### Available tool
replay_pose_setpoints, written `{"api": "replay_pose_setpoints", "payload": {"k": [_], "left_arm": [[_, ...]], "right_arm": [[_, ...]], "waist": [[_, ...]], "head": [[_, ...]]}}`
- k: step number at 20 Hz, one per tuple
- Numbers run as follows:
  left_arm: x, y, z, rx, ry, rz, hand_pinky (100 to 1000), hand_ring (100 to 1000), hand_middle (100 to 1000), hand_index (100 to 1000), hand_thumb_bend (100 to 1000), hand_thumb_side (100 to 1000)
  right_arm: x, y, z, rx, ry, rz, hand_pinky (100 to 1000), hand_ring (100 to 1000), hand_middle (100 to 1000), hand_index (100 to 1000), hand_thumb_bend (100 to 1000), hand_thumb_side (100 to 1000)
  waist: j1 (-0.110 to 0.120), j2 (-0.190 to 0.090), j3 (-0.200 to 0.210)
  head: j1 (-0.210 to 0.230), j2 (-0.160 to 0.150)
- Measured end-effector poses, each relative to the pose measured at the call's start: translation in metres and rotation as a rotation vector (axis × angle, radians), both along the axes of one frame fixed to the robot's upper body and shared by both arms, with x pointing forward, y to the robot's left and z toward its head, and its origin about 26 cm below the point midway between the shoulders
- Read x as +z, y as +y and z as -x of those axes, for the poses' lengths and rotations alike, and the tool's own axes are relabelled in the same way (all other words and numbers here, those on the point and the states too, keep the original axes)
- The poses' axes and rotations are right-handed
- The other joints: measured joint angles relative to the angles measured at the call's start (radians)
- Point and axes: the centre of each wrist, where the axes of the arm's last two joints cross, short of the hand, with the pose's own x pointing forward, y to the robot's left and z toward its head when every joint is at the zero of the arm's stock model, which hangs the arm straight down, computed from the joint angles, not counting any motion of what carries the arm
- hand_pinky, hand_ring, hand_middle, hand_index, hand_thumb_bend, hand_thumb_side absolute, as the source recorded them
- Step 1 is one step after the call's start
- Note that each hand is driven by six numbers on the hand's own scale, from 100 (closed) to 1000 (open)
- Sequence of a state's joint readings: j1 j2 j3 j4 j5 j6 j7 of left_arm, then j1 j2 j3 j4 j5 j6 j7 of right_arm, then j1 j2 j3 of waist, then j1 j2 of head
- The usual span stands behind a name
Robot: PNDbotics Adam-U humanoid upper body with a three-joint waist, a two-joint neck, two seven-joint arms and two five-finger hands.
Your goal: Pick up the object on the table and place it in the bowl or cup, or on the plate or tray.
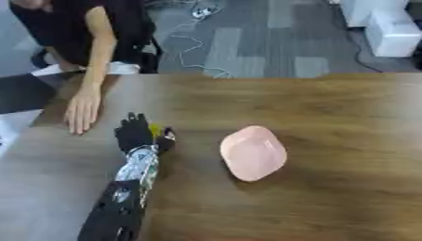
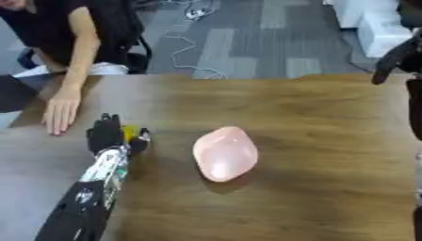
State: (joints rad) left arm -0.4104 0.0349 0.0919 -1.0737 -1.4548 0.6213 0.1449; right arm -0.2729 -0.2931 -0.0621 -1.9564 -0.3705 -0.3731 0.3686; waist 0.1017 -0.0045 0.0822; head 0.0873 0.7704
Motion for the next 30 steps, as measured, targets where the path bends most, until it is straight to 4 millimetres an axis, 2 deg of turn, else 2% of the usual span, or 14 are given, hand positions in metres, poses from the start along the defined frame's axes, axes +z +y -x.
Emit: {"api": "replay_pose_setpoints", "payload": {"k": [4,5,6,7,8,12,15,16,17,18,19,20,21,30], "left_arm": [[-0.004,0.002,-0.001,0.025,-0.004,0.017,532,734,788,844,142,715],[-0.006,0.002,-0.002,0.032,-0.007,0.021,497,698,757,818,100,611],[-0.007,0.003,-0.002,0.043,-0.015,0.021,497,698,757,818,100,611],[-0.008,0.003,-0.003,0.054,-0.025,0.023,466,660,722,793,100,508],[-0.008,0.005,-0.004,0.067,-0.039,0.021,464,657,719,792,100,500],[-0.016,0.012,-0.005,0.112,-0.086,0.030,441,626,686,767,100,279],[-0.021,0.014,-0.005,0.128,-0.112,0.048,222,505,540,627,100,100],[-0.022,0.015,-0.005,0.128,-0.116,0.055,222,505,540,627,100,100],[-0.023,0.016,-0.005,0.126,-0.118,0.064,100,299,317,386,145,100],[-0.025,0.017,-0.005,0.126,-0.119,0.074,100,262,282,348,158,100],[-0.025,0.018,-0.005,0.127,-0.120,0.084,100,100,100,128,286,100],[-0.026,0.019,-0.005,0.125,-0.118,0.097,100,100,100,158,100,215],[-0.027,0.019,-0.005,0.121,-0.116,0.113,100,100,100,120,405,100],[-0.032,0.023,-0.002,0.059,-0.218,0.229,100,100,100,111,372,100]], "right_arm": [[0.000,0.000,0.000,0.000,0.000,0.000,373,510,729,1000,155,1000],[0.000,0.000,0.000,0.001,-0.001,0.000,372,509,727,1000,157,1000],[0.001,0.000,0.000,0.001,-0.002,0.000,372,509,727,1000,157,1000],[0.001,0.000,0.000,0.002,-0.003,0.000,370,508,724,1000,160,1000],[0.001,0.000,0.001,0.003,-0.004,-0.001,370,508,724,1000,160,1000],[0.001,0.000,0.001,0.008,-0.002,-0.003,366,506,719,1000,167,1000],[0.001,0.000,0.001,0.012,0.001,-0.006,359,501,710,1000,152,1000],[0.001,0.000,0.001,0.014,0.003,-0.009,359,501,710,1000,152,1000],[0.001,0.000,0.001,0.014,0.006,-0.012,355,498,705,1000,141,1000],[0.001,0.000,0.001,0.015,0.009,-0.016,354,498,704,1000,140,1000],[0.002,0.001,0.001,0.016,0.011,-0.021,348,494,696,1000,133,1000],[0.003,0.001,0.002,0.017,0.012,-0.026,350,496,699,1000,138,1000],[0.003,0.001,0.002,0.018,0.015,-0.031,345,492,681,1000,132,1000],[0.004,0.000,0.003,0.020,0.027,-0.040,335,476,622,1000,147,1000]], "waist": [[-0.001,0.000,0.000],[-0.001,0.001,0.000],[-0.002,0.001,0.000],[-0.002,0.001,0.000],[-0.003,0.001,0.000],[-0.003,0.003,0.000],[-0.003,0.003,0.000],[-0.003,0.003,0.000],[-0.003,0.002,0.000],[-0.003,0.001,0.000],[-0.003,0.000,0.000],[-0.003,0.000,0.000],[-0.003,0.000,0.000],[-0.003,0.003,0.000]], "head": [[0.000,0.000],[0.000,0.000],[0.000,0.000],[0.000,0.000],[0.000,0.000],[0.000,0.000],[0.000,0.000],[0.000,0.000],[0.000,0.000],[0.000,0.000],[0.000,0.000],[0.000,0.000],[0.000,0.000],[0.000,0.000]]}}
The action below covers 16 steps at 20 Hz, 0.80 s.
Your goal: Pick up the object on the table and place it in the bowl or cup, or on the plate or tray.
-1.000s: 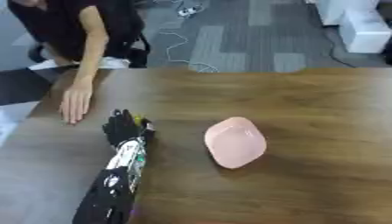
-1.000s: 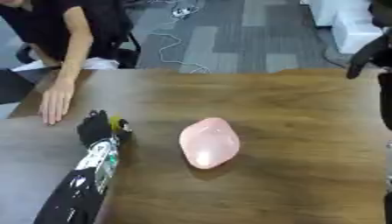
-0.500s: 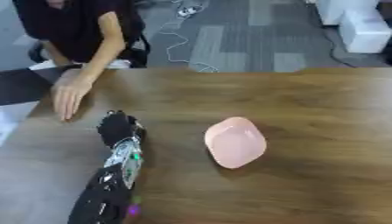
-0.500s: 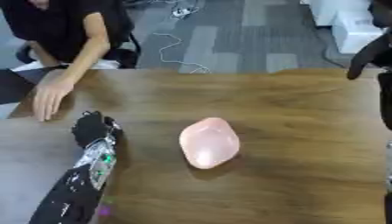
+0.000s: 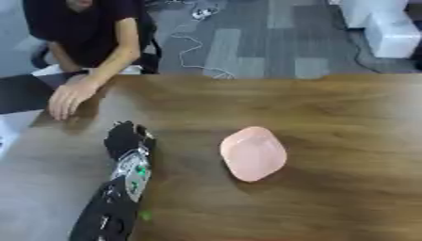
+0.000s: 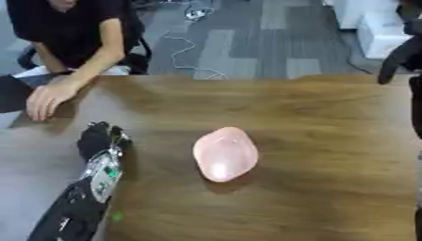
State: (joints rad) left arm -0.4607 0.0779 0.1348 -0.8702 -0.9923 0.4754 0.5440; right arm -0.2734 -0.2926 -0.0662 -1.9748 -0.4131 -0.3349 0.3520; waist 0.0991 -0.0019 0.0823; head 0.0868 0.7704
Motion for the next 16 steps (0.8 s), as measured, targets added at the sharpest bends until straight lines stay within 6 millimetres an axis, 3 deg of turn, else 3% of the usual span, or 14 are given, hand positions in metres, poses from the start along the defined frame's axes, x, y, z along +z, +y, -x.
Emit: {"api": "replay_pose_setpoints", "payload": {"k": [5,13,16], "left_arm": [[0.023,-0.006,-0.004,-0.039,-0.179,-0.016,100,100,100,111,354,100],[0.123,-0.015,-0.022,-0.233,-0.465,-0.100,100,100,100,113,353,100],[0.153,-0.023,-0.021,-0.325,-0.519,-0.110,100,100,100,114,405,100]], "right_arm": [[0.000,0.000,0.000,0.002,0.002,0.005,332,471,612,1000,162,1000],[0.000,0.000,0.000,0.010,-0.001,0.019,328,466,599,1000,175,1000],[0.000,0.000,0.000,0.013,-0.003,0.023,327,465,597,1000,179,1000]], "waist": [[-0.005,0.007,-0.002],[-0.003,0.007,-0.007],[-0.003,0.007,-0.010]], "head": [[0.000,0.000],[0.000,0.000],[0.000,0.000]]}}
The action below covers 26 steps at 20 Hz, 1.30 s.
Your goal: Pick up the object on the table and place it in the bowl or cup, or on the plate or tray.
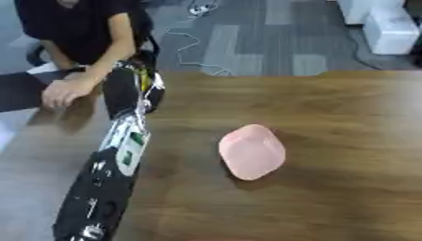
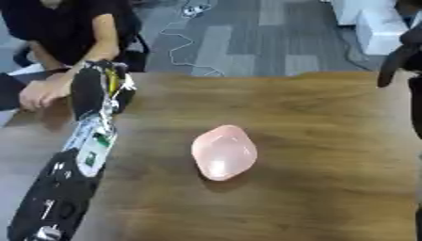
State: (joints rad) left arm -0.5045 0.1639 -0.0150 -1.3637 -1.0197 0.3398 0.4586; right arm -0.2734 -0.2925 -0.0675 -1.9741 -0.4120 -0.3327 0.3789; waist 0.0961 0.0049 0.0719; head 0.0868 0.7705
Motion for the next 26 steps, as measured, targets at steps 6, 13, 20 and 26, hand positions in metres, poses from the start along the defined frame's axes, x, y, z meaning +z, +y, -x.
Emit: {"api": "replay_pose_setpoints", "payload": {"k": [6,13,20,26], "left_arm": [[0.021,-0.021,0.006,-0.208,0.029,-0.063,100,100,100,116,453,100],[0.009,-0.044,0.003,-0.357,0.098,-0.154,100,100,100,120,481,100],[-0.014,-0.069,0.004,-0.454,0.120,-0.151,100,100,100,119,445,100],[-0.044,-0.093,0.013,-0.547,0.177,-0.136,100,100,100,118,399,100]], "right_arm": [[0.000,0.001,0.000,0.007,0.000,0.007,326,464,596,1000,175,1000],[0.001,0.002,-0.001,0.015,-0.003,0.012,325,462,594,1000,174,1000],[0.002,0.004,-0.001,0.024,-0.004,0.013,325,461,593,1000,165,1000],[0.004,0.005,-0.002,0.033,-0.004,0.010,325,460,593,1000,162,1000]], "waist": [[0.001,0.000,-0.008],[0.005,0.001,-0.018],[0.006,0.002,-0.030],[0.008,0.002,-0.039]], "head": [[0.000,0.000],[0.000,0.000],[-0.008,0.000],[-0.009,0.000]]}}
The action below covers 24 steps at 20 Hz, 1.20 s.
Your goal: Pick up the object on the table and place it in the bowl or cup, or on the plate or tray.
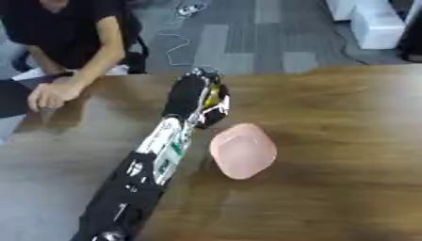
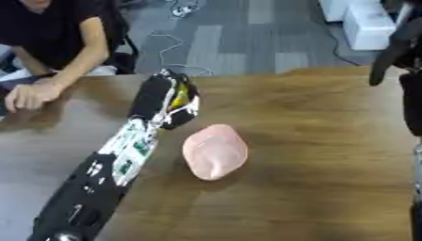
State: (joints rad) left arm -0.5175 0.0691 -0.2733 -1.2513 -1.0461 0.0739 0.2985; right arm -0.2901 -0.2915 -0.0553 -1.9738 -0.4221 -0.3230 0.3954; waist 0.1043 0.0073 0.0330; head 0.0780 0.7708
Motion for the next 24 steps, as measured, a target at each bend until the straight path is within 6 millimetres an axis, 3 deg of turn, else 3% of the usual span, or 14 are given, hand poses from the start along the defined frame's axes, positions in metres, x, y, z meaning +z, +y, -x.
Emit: {"api": "replay_pose_setpoints", "payload": {"k": [3,11,16,24], "left_arm": [[-0.012,-0.008,0.007,-0.040,0.040,0.010,100,100,100,116,347,100],[-0.033,-0.022,0.015,-0.110,0.146,0.051,100,100,100,118,325,100],[-0.041,-0.028,0.017,-0.152,0.161,0.034,100,100,100,135,238,100],[-0.042,-0.039,0.011,-0.240,0.118,-0.055,100,100,100,139,325,100]], "right_arm": [[0.000,0.000,0.000,0.001,0.003,0.001,325,460,593,1000,162,1000],[0.000,0.002,0.000,0.008,0.006,0.005,326,460,593,1000,161,1000],[0.002,0.002,-0.001,0.013,0.002,0.008,326,461,593,1000,162,1000],[0.002,0.004,-0.001,0.021,0.005,0.004,327,461,593,1000,157,1000]], "waist": [[0.001,0.000,0.000],[0.003,0.001,-0.002],[0.004,0.001,-0.006],[0.007,0.001,-0.013]], "head": [[-0.006,0.001],[-0.017,0.001],[-0.026,0.001],[-0.035,0.001]]}}
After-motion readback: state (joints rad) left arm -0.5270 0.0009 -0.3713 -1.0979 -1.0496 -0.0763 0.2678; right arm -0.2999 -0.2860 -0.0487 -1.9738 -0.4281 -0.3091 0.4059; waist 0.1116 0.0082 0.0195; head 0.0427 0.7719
